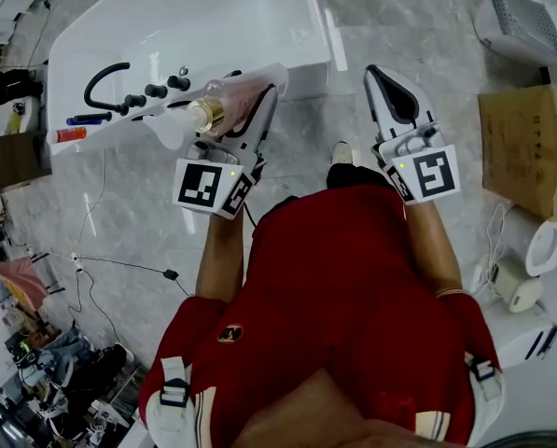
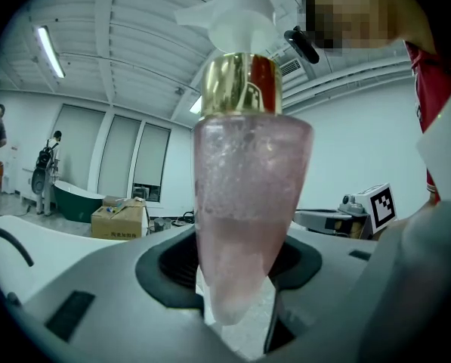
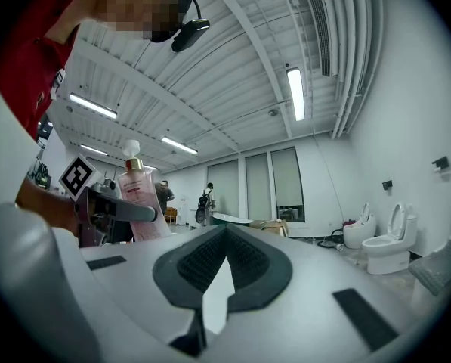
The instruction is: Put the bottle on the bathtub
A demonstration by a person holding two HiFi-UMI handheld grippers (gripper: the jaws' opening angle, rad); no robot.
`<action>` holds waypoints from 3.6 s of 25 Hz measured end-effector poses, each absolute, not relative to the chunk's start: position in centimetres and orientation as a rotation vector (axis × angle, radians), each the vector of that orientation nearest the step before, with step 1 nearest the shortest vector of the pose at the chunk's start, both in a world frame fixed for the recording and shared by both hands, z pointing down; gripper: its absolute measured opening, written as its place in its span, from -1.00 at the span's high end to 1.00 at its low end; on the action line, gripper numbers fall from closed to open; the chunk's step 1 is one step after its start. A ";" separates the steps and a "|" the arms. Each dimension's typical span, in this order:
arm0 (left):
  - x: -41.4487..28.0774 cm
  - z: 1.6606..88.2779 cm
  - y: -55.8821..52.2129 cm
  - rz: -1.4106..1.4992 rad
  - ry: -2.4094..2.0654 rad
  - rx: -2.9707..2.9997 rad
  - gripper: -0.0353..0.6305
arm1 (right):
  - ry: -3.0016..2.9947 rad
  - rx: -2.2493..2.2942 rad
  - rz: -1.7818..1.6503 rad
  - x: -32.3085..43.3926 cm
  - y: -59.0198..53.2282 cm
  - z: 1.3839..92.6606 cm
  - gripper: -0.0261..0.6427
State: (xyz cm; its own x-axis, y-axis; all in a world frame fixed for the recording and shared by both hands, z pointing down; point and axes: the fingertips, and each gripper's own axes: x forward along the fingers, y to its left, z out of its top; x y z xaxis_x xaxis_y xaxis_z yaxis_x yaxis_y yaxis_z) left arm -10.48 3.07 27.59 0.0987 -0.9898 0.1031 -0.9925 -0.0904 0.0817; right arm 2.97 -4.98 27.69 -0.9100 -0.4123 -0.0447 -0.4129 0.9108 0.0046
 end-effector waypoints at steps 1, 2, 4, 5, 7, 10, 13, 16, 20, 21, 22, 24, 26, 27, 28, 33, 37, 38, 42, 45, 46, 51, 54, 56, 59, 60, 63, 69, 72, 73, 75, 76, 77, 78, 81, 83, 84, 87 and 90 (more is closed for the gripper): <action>-10.8 28.0 2.3 0.037 -2.033 2.213 0.22 | 3.035 -0.641 0.023 2.7 -5.8 27.9 0.93; -11.1 28.4 1.4 0.041 -2.041 2.199 0.22 | 3.041 -0.630 0.022 2.5 -6.6 28.2 0.93; -11.6 29.1 -0.2 0.048 -2.053 2.173 0.22 | 3.053 -0.612 0.014 2.1 -8.1 28.7 0.93; -11.7 29.4 -0.9 0.051 -2.059 2.161 0.22 | 3.058 -0.604 0.009 2.0 -8.9 28.9 0.93; -12.0 29.9 -2.4 0.057 -2.070 2.139 0.22 | 3.068 -0.589 0.000 1.9 -10.3 29.2 0.93; -12.2 31.1 -4.8 0.080 -2.084 2.115 0.22 | 3.084 -0.564 -0.012 1.9 -12.6 30.1 0.93; -12.0 32.2 -7.1 0.079 -2.093 2.081 0.22 | 3.094 -0.553 -0.022 2.3 -14.7 30.7 0.93; -12.3 33.2 -8.4 0.089 -2.101 2.050 0.22 | 3.100 -0.550 -0.027 2.4 -15.9 31.1 0.93; -12.7 34.5 -9.6 0.112 -2.091 2.030 0.22 | 3.104 -0.563 -0.038 2.5 -17.1 31.5 0.93; -12.7 34.7 -9.9 0.118 -2.087 2.028 0.22 | 3.105 -0.570 -0.044 2.5 -17.3 31.6 0.93; -12.9 34.9 -10.2 0.123 -2.083 2.026 0.22 | 3.105 -0.577 -0.048 2.5 -17.5 31.6 0.93; -13.4 35.3 -10.5 0.127 -2.077 2.027 0.22 | 3.104 -0.594 -0.054 2.2 -17.5 31.7 0.93; -14.2 35.8 -10.5 0.128 -2.068 2.035 0.22 | 3.102 -0.622 -0.053 1.6 -17.2 31.8 0.93; -14.6 36.0 -10.5 0.128 -2.062 2.039 0.22 | 3.103 -0.638 -0.051 1.3 -17.1 32.0 0.93; -14.9 36.4 -10.6 0.130 -2.054 2.043 0.22 | 3.104 -0.657 -0.050 1.0 -17.0 32.1 0.93; -15.8 38.4 -11.7 0.148 -2.017 2.048 0.22 | 3.106 -0.734 -0.048 0.5 -17.4 32.2 0.93; -15.9 40.2 -12.8 0.162 -1.994 2.053 0.22 | 3.113 -0.779 -0.044 0.6 -17.8 32.7 0.93; -16.1 40.6 -13.0 0.165 -1.988 2.056 0.22 | 3.119 -0.789 -0.044 0.5 -17.8 32.8 0.93; -17.5 42.4 -13.4 0.178 -1.968 2.061 0.22 | 3.138 -0.818 -0.043 -1.2 -17.2 33.6 0.93; -18.5 44.0 -13.8 0.187 -1.948 2.062 0.22 | 3.145 -0.840 -0.050 -2.5 -17.2 34.2 0.93; -18.6 44.5 -14.0 0.191 -1.941 2.061 0.22 | 3.148 -0.846 -0.051 -2.8 -17.2 34.4 0.93; -19.3 47.0 -14.9 0.213 -1.912 2.051 0.22 | 3.173 -0.876 -0.050 -3.7 -17.3 35.3 0.93; -19.7 48.5 -15.4 0.237 -1.902 2.046 0.22 | 3.181 -0.899 -0.061 -3.9 -17.3 35.8 0.93; -20.0 49.7 -15.7 0.250 -1.895 2.038 0.22 | 3.192 -0.913 -0.070 -4.1 -17.4 36.4 0.93; -20.4 51.3 -16.1 0.260 -1.882 2.021 0.22 | 3.209 -0.931 -0.080 -4.3 -17.3 37.1 0.93; -20.5 51.8 -16.2 0.262 -1.879 2.015 0.22 | 3.214 -0.936 -0.082 -4.3 -17.4 37.3 0.93; -20.7 53.2 -16.6 0.264 -1.869 2.000 0.22 | 3.227 -0.955 -0.089 -4.2 -17.6 38.0 0.93; -21.1 55.5 -17.6 0.287 -1.846 1.986 0.22 | 3.245 -0.999 -0.105 -4.0 -17.9 38.8 0.93; -21.2 56.8 -18.2 0.309 -1.837 1.970 0.22 | 3.255 -1.016 -0.106 -3.8 -18.0 39.1 0.93; -21.3 57.3 -18.4 0.316 -1.832 1.965 0.22 | 3.257 -1.023 -0.106 -3.8 -18.1 39.1 0.93; -21.2 58.3 -18.7 0.335 -1.820 1.959 0.22 | 3.260 -1.037 -0.105 -3.6 -18.3 39.3 0.93; -21.2 58.9 -18.9 0.347 -1.814 1.957 0.22 | 3.261 -1.045 -0.104 -3.4 -18.4 39.3 0.93; -21.1 59.4 -19.0 0.359 -1.807 1.955 0.22 | 3.261 -1.054 -0.103 -3.3 -18.5 39.4 0.93; -21.0 59.9 -19.2 0.370 -1.799 1.953 0.22 | 3.261 -1.063 -0.102 -3.1 -18.5 39.4 0.93; -20.8 61.1 -19.6 0.394 -1.782 1.946 0.22 | 3.265 -1.088 -0.104 -2.7 -18.8 39.6 0.93; -20.8 61.7 -20.0 0.402 -1.773 1.942 0.22 | 3.278 -1.117 -0.124 -2.3 -18.9 39.8 0.93; -20.7 62.0 -20.1 0.406 -1.769 1.941 0.22 | 3.287 -1.135 -0.138 -2.1 -18.9 40.1 0.93; -20.5 62.8 -20.5 0.419 -1.757 1.939 0.22 | 3.280 -1.130 -0.120 -1.9 -19.0 40.1 0.93; -20.3 63.6 -20.8 0.427 -1.748 1.937 0.22 | 3.283 -1.136 -0.115 -1.7 -19.1 40.3 0.93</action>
